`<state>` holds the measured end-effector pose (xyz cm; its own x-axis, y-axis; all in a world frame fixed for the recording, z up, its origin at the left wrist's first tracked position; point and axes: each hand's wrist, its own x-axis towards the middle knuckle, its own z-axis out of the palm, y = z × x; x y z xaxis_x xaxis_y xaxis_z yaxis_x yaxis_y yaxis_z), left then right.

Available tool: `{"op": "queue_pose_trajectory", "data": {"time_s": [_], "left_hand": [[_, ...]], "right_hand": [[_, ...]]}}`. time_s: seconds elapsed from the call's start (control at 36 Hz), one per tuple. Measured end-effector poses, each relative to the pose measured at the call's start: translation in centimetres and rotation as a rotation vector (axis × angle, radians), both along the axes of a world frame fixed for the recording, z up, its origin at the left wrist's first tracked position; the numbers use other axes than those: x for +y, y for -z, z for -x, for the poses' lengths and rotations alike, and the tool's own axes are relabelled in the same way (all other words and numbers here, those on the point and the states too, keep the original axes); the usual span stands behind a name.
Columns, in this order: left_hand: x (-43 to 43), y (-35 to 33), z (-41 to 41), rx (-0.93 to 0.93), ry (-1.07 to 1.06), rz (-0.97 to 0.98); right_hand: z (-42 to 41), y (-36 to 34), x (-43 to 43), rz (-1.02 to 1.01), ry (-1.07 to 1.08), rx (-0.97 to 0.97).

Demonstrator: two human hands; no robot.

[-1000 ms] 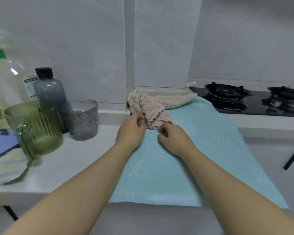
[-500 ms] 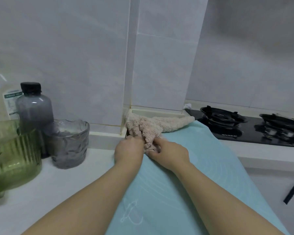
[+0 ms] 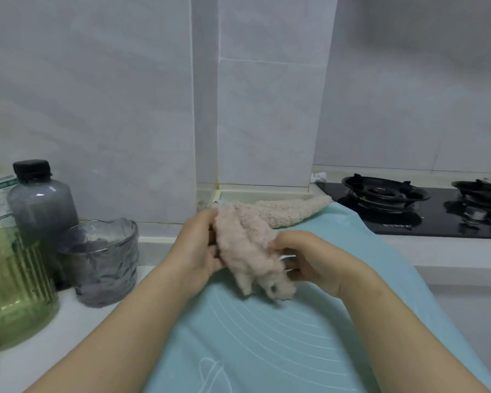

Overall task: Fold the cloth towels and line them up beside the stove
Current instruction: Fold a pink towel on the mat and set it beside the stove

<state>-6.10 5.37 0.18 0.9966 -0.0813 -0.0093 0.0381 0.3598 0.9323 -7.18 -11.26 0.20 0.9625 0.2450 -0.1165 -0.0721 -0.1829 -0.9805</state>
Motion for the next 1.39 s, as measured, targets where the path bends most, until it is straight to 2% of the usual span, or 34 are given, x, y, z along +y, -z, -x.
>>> {"op": "queue_pose_trajectory", "data": {"time_s": [0.11,0.17,0.31,0.39,0.53,0.56,0.64,0.69,0.78,0.86,0.94,1.08,1.14,1.25,1.39], "left_hand": [[0.2,1.2,-0.7,0.014,-0.088,-0.063],[0.0,1.3,-0.5,0.012,-0.031,-0.112],[-0.5,1.0,0.0,-0.033,0.161,-0.242],[-0.3,1.0,0.0,0.038,0.229,-0.115],[0.0,1.5,-1.1,0.284,0.153,0.245],[0.0,1.4,-1.0,0.334,0.192,0.272],[-0.1,1.5,-0.8,0.412,0.293,0.197],[-0.3,1.5,-0.6,0.362,0.345,0.152],[-0.5,1.5,-0.8,0.224,0.303,0.188],[-0.9,1.3,-0.7,0.105,0.238,0.226],[-1.5,1.6,-0.7,0.052,0.158,0.218],[-1.3,2.3,-0.9,-0.033,-0.011,-0.105],[-1.1,2.5,-1.3,0.007,0.014,-0.118],[-1.2,2.4,-0.8,0.101,0.207,-0.097],[-1.4,2.0,-0.4,0.082,0.335,0.002]], "right_hand": [[0.0,0.0,0.0,-0.125,0.137,0.112],[0.0,0.1,0.3,-0.187,0.223,0.108],[-0.5,0.6,0.8,-0.356,0.272,0.083],[-0.6,0.3,0.5,-0.39,0.286,0.03],[-0.2,-0.5,0.3,-0.386,0.217,-0.037],[0.0,-0.6,0.3,-0.387,0.179,-0.025],[0.2,-0.5,0.7,-0.331,0.111,-0.005],[0.2,-0.4,0.7,-0.234,0.132,-0.034],[0.2,-0.3,0.6,-0.085,0.207,-0.103],[-0.1,0.1,0.5,-0.052,0.3,-0.2],[-0.2,0.2,0.8,-0.157,0.317,-0.219],[0.3,0.4,2.1,-0.422,0.211,-0.174],[0.3,0.4,2.4,-0.49,0.196,-0.186],[0.4,0.4,2.2,-0.553,0.187,-0.205],[0.2,0.3,1.9,-0.538,0.19,-0.252]]}}
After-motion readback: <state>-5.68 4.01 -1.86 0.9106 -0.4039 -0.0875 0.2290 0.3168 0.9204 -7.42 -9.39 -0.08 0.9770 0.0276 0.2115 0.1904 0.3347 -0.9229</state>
